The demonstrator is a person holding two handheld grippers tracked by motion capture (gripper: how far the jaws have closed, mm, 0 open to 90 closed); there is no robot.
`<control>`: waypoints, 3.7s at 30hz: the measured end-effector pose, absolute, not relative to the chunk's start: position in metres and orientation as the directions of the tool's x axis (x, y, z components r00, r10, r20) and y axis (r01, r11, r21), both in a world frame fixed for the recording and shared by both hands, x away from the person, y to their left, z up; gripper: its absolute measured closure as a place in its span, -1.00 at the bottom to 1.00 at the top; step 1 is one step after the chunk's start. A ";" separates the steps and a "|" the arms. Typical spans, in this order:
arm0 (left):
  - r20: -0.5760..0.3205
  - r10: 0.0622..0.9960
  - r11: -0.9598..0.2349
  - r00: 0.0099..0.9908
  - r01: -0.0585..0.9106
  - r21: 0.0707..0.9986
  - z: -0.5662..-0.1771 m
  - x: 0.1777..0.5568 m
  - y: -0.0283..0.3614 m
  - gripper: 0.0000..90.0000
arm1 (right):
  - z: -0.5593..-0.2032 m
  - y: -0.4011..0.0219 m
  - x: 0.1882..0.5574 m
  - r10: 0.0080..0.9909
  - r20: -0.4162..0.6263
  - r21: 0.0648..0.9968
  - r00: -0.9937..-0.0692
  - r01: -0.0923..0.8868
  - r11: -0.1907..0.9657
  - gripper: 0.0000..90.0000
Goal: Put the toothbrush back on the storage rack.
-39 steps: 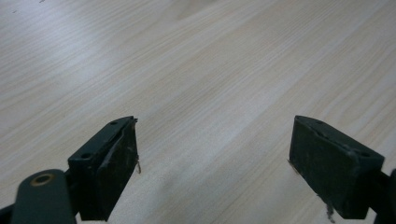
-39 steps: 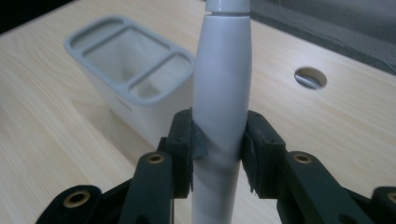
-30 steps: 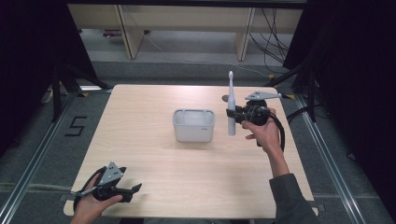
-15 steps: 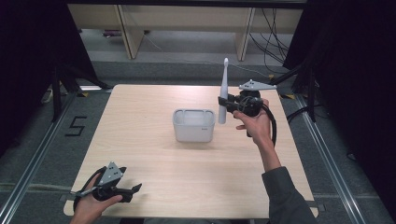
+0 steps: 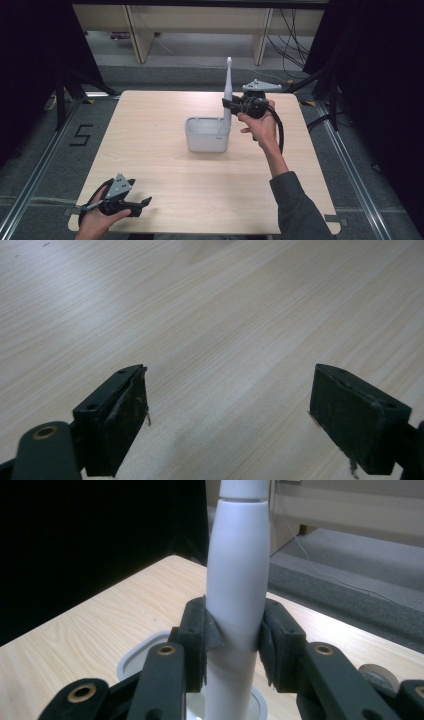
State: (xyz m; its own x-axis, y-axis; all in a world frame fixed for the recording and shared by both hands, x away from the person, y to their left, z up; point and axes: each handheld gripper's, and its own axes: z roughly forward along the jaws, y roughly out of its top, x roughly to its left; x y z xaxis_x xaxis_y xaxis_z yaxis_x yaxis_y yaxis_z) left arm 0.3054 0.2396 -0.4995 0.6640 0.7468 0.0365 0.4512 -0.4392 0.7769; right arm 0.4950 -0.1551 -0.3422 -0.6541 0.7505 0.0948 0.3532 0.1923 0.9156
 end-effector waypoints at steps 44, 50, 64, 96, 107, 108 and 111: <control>0.021 0.745 -0.430 0.667 0.455 0.780 -0.498 0.304 0.240 -0.66 | -0.388 -0.142 0.512 0.794 0.057 0.869 -0.605 0.422 0.260 0.48; 0.020 0.743 -0.429 0.669 0.454 0.781 -0.499 0.304 0.240 -0.66 | -0.397 -0.140 0.513 0.797 0.044 0.864 -0.603 0.423 0.272 0.48; 0.020 0.744 -0.429 0.668 0.455 0.781 -0.499 0.304 0.240 -0.66 | -0.407 -0.141 0.513 0.794 0.032 0.854 -0.607 0.430 0.294 0.48; 0.037 0.746 -0.442 0.665 0.453 0.774 -0.499 0.305 0.240 -0.66 | -0.403 -0.151 0.501 0.802 0.038 0.870 -0.596 0.415 0.267 -0.09; 0.021 0.747 -0.424 0.664 0.453 0.784 -0.500 0.304 0.239 -0.66 | -0.399 -0.161 0.491 0.800 0.021 0.873 -0.599 0.402 0.278 -0.16; 0.021 0.748 -0.426 0.664 0.454 0.783 -0.500 0.304 0.239 -0.66 | -0.398 -0.161 0.488 0.802 0.048 0.870 -0.595 0.419 0.259 -0.16; 0.022 0.748 -0.426 0.664 0.455 0.782 -0.500 0.304 0.239 -0.66 | -0.397 -0.162 0.486 0.799 0.038 0.875 -0.600 0.407 0.264 -0.18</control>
